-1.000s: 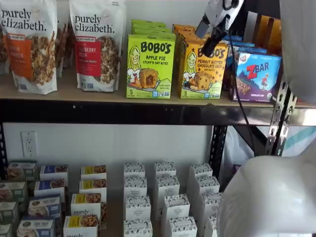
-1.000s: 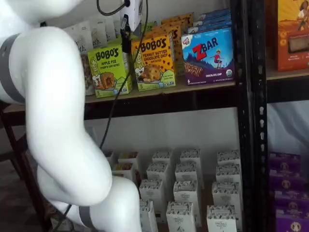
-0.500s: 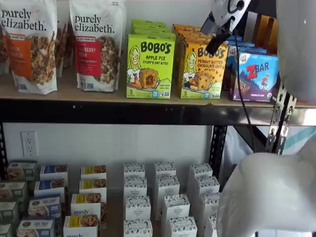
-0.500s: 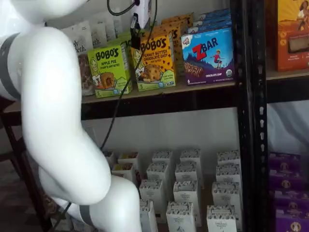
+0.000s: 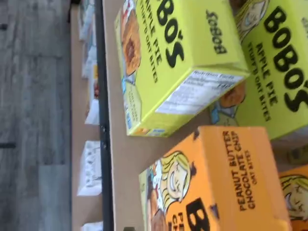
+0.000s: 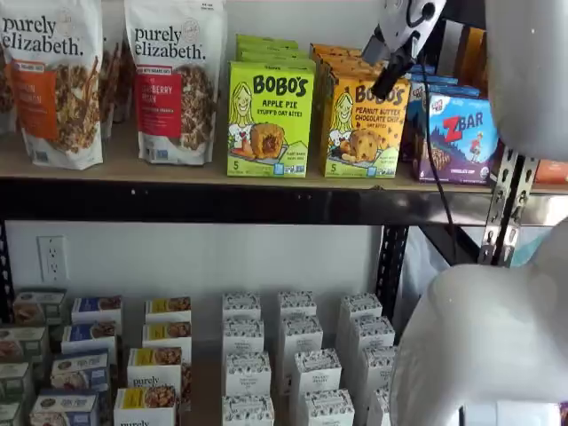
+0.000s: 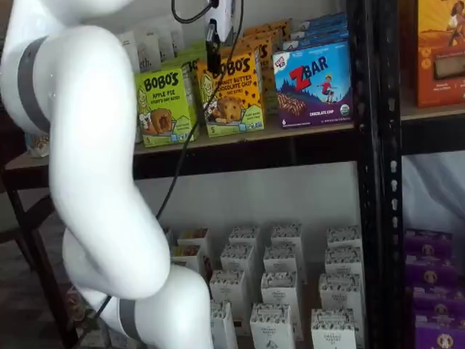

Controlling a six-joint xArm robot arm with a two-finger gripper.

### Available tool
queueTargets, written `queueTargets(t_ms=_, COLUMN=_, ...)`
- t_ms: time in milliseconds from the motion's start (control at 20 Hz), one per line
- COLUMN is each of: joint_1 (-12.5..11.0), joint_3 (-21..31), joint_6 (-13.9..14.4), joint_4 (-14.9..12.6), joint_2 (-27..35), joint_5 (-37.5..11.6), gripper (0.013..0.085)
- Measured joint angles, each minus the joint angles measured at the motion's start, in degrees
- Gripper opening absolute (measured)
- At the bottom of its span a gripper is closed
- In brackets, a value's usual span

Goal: Pick up the orange box on the top shelf, the fifth box from the left

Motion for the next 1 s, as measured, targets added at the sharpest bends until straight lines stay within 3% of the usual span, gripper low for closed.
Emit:
queueTargets(t_ms=350, joint_1=-1.2, joint_3=-1.4, joint_6=-1.4, joint_4=0.1, joint_2=2.4, joint_5=1.7, gripper=0.0850)
queueTargets(t_ms=850, joint_1=-2.3, joint_3=-2.9, joint_6=-1.8, joint_4=3.0, joint_2=3.6, joint_5=1.4, gripper=0.0850)
queueTargets(t_ms=1000, joint_1=-2.0, joint_3=-2.9, joint_6=-1.7, joint_4=2.2, joint_2=3.7, joint_5=0.1, gripper=0.0850)
